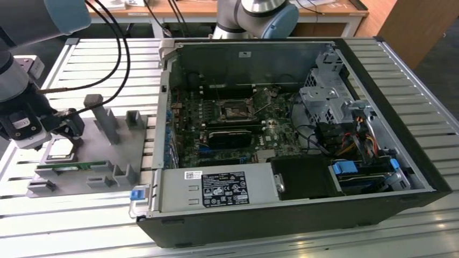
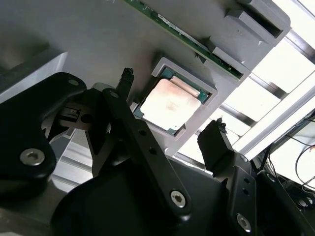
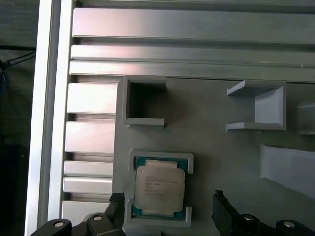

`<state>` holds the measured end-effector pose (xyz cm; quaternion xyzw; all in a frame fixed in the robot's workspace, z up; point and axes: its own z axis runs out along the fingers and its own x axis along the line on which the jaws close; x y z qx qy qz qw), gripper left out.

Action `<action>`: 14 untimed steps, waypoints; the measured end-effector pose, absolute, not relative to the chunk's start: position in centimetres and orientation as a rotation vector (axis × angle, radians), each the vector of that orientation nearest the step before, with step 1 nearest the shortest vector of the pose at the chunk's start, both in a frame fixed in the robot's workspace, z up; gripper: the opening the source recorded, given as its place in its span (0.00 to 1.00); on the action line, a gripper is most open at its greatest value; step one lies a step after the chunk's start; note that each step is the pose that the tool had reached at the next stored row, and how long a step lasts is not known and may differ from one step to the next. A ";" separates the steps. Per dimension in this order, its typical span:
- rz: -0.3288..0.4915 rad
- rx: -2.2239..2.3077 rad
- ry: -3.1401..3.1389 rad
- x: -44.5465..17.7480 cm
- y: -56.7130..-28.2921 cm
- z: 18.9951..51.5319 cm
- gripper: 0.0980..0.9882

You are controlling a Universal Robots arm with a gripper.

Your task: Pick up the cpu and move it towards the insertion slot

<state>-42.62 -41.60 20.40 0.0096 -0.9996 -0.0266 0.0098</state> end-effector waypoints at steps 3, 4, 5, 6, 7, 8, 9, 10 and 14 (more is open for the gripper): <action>-0.088 0.030 -3.121 -42.8 -41.5 20.0 0.79; -0.088 0.030 -3.121 -42.8 -41.5 19.9 0.79; -0.088 0.030 -3.121 -42.8 -41.4 19.7 0.79; -0.088 0.030 -3.121 -42.9 -41.3 19.6 0.79; -0.088 0.030 -3.121 -42.9 -41.3 19.5 0.79; -0.088 0.030 -3.121 -42.9 -41.3 19.4 0.79; -0.088 0.030 -3.121 -42.9 -41.3 19.3 0.79; -0.088 0.030 -3.121 -42.9 -41.3 19.1 0.79; -0.088 0.030 -3.121 -43.0 -41.2 18.8 0.79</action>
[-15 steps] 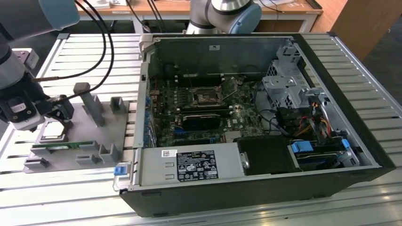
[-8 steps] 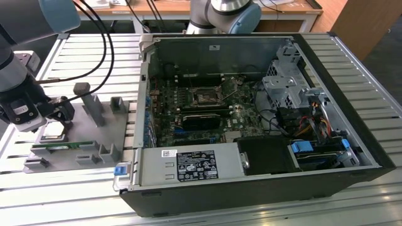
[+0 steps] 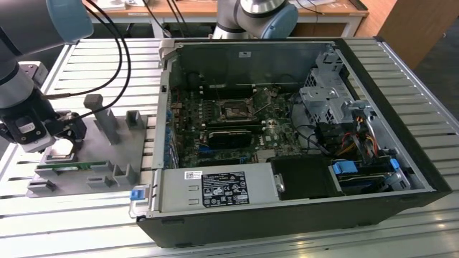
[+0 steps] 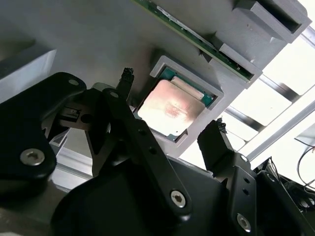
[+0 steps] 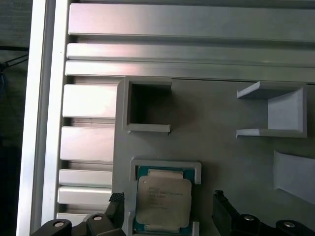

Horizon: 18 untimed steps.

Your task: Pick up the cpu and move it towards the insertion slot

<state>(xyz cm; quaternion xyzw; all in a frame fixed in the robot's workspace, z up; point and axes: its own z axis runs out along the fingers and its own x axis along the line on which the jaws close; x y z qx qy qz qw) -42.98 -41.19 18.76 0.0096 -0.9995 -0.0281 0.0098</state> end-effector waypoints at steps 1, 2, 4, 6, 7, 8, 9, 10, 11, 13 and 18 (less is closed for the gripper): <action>-0.088 0.030 -3.121 -43.0 -41.2 18.7 0.78; -0.088 0.030 -3.121 -43.0 -41.2 18.6 0.78; -0.088 0.030 -3.120 -43.0 -41.2 18.4 0.70; -0.088 0.030 -3.120 -43.0 -41.2 18.3 0.70; -0.088 0.030 -3.120 -43.1 -41.2 18.3 0.70; -0.088 0.030 -3.120 -43.1 -41.2 18.2 0.70; -0.088 0.030 -3.120 -43.1 -41.2 18.2 0.68; -0.088 0.030 -3.120 -43.1 -41.2 18.2 0.68; -0.088 0.030 -3.120 -43.1 -41.2 18.2 0.61; -0.088 0.030 -3.120 -43.1 -41.2 18.1 0.61; -0.088 0.030 -3.120 -43.1 -41.2 18.1 0.52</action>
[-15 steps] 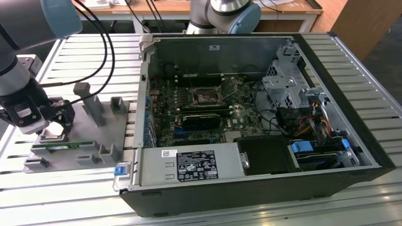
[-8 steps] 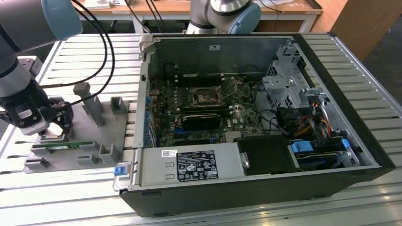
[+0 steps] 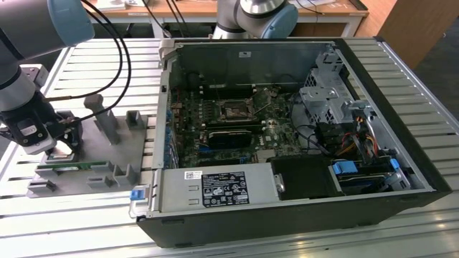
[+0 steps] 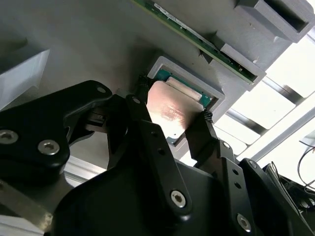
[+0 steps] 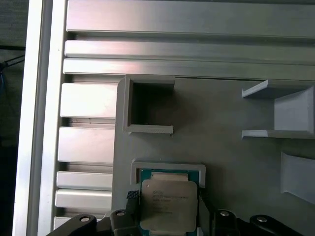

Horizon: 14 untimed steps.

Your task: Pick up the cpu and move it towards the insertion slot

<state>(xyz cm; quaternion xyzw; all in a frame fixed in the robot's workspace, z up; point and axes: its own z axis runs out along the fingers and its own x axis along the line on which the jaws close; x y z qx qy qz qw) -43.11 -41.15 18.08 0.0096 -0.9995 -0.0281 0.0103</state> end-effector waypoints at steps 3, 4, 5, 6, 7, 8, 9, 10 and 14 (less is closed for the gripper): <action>-0.088 0.030 -3.120 -43.1 -41.2 18.1 0.51; -0.088 0.030 -3.120 -43.1 -41.2 18.1 0.50; -0.088 0.029 -3.120 -43.1 -41.1 18.1 0.50; -0.088 0.029 -3.120 -43.1 -41.2 18.1 0.50; -0.088 0.029 -3.120 -43.1 -41.2 18.2 0.50; -0.088 0.029 -3.120 -43.1 -41.2 18.2 0.50; -0.088 0.029 -3.120 -43.1 -41.2 18.2 0.50; -0.088 0.029 -3.120 -43.1 -41.2 18.3 0.50; -0.088 0.029 -3.120 -43.1 -41.2 18.4 0.50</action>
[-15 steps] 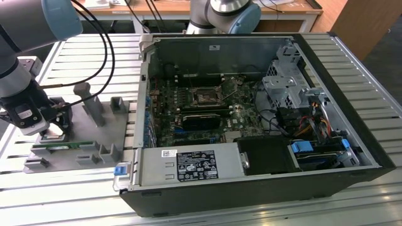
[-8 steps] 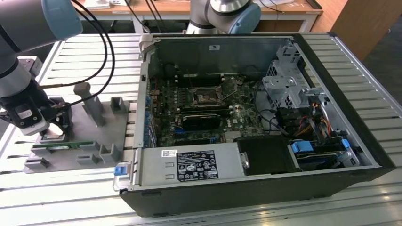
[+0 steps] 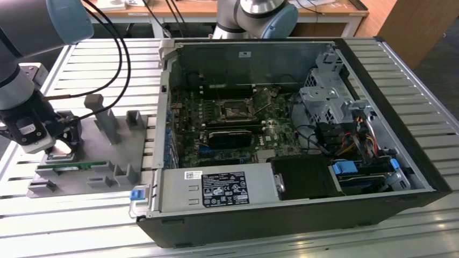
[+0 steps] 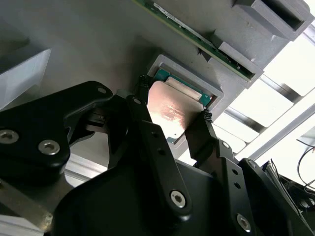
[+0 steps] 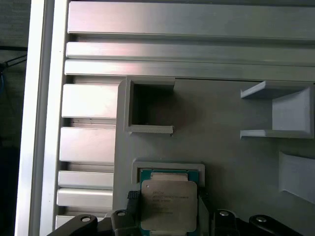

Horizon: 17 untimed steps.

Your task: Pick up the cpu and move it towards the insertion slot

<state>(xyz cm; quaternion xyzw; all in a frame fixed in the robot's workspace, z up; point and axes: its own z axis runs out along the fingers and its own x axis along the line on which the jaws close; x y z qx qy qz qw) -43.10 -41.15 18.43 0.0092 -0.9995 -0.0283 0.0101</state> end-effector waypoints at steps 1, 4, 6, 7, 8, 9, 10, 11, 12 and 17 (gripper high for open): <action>-0.088 0.029 -3.120 -43.1 -41.2 18.5 0.50; -0.088 0.029 -3.120 -43.1 -41.2 18.6 0.50; -0.088 0.029 -3.120 -43.1 -41.2 18.7 0.50; -0.088 0.029 -3.120 -43.1 -41.2 18.7 0.50; -0.088 0.029 -3.120 -43.1 -41.2 18.7 0.50; -0.088 0.029 -3.120 -43.1 -41.2 18.8 0.50; -0.088 0.029 -3.120 -43.1 -41.2 18.8 0.50; -0.088 0.028 -3.120 -43.1 -41.2 18.8 0.50; -0.088 0.027 -3.120 -43.1 -41.2 18.9 0.50; -0.088 0.027 -3.120 -43.1 -41.2 18.9 0.50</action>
